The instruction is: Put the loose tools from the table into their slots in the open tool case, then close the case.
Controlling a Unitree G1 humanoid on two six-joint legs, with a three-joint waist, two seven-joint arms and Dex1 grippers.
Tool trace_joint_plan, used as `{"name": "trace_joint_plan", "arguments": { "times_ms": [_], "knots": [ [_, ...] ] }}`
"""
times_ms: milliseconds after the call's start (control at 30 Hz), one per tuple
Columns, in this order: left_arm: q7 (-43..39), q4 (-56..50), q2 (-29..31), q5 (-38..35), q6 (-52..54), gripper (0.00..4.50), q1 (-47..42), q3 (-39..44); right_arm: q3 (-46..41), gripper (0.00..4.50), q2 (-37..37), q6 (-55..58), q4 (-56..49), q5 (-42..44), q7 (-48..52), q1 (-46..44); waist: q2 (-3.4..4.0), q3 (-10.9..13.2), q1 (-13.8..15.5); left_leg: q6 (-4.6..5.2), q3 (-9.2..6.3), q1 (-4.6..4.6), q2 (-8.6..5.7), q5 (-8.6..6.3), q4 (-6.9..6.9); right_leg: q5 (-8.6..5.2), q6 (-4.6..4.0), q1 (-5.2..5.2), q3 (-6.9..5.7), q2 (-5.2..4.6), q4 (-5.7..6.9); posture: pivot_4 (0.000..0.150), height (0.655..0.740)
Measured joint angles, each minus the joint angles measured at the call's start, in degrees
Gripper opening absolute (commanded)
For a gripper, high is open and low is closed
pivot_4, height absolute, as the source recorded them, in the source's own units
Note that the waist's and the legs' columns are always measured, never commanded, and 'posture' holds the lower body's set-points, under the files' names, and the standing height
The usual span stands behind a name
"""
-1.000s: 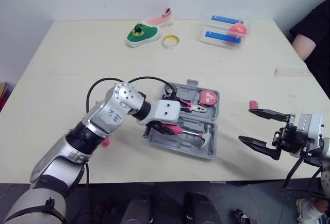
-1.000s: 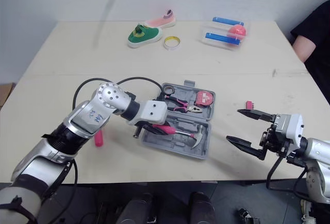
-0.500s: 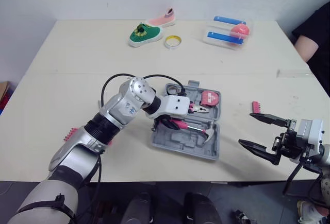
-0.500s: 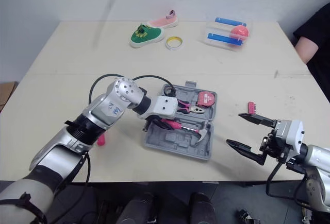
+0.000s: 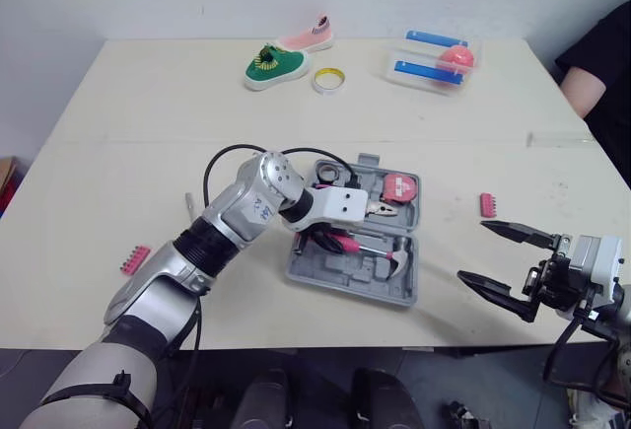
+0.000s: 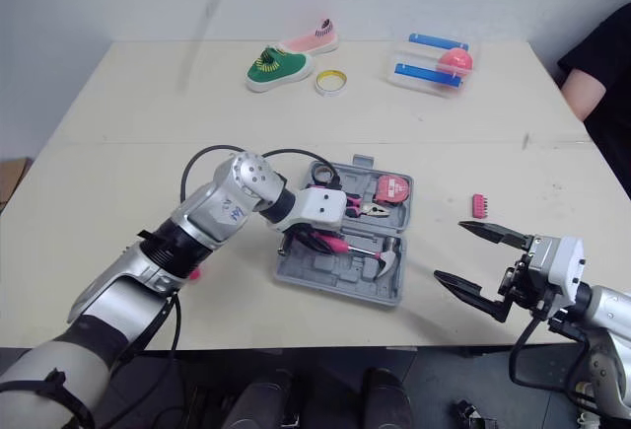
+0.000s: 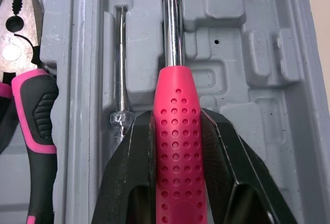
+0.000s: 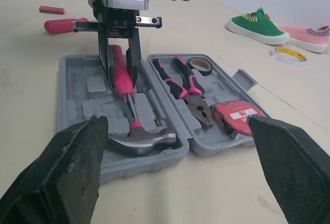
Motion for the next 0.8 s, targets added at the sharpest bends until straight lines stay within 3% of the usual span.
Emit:
{"name": "trace_joint_plan", "arguments": {
  "times_ms": [67,300,500,600,800],
  "knots": [
    [0.56,0.00,-0.54,0.26,0.09,0.56,0.21,0.00,0.00,4.50,0.05,0.00,-0.18,0.00,-0.15,0.09,0.00,0.00,0.13,0.00,-0.01,0.00,-0.01,0.00,0.01,0.00,0.00,0.01,-0.01,-0.02,0.00,0.150,0.7400],
    [0.61,-2.89,1.09,0.63,-0.89,3.76,0.31,0.80,0.02,4.50,0.14,0.00,-0.91,0.01,-0.28,0.59,0.00,0.00,0.00,0.01,-0.01,0.00,0.00,-0.01,0.00,0.00,0.01,0.02,-0.01,-0.01,-0.01,0.150,0.7400],
    [-1.06,-6.97,-0.70,-8.64,3.18,3.76,1.15,9.14,0.04,4.50,0.33,-0.11,-0.87,0.01,-0.18,0.27,0.01,0.00,0.02,0.01,-0.02,0.05,0.00,-0.01,0.05,0.00,0.00,0.06,0.00,-0.03,0.04,0.150,0.7400],
    [1.99,-5.01,-3.77,-14.22,-2.41,2.92,5.14,17.30,0.03,4.50,0.88,-0.29,-0.62,-0.03,-0.09,0.35,0.01,0.00,-0.02,0.01,-0.04,0.06,0.00,-0.01,0.04,0.00,0.01,0.06,-0.01,-0.05,0.03,0.150,0.7400],
    [5.89,-4.31,-6.41,-19.14,-10.27,0.16,11.78,23.47,0.07,4.50,1.34,-0.62,0.03,-0.25,0.19,0.33,0.02,-0.01,0.01,0.01,-0.02,0.08,-0.02,-0.01,0.06,0.01,0.01,0.09,-0.02,-0.04,0.03,0.150,0.7400]
  ]
}}
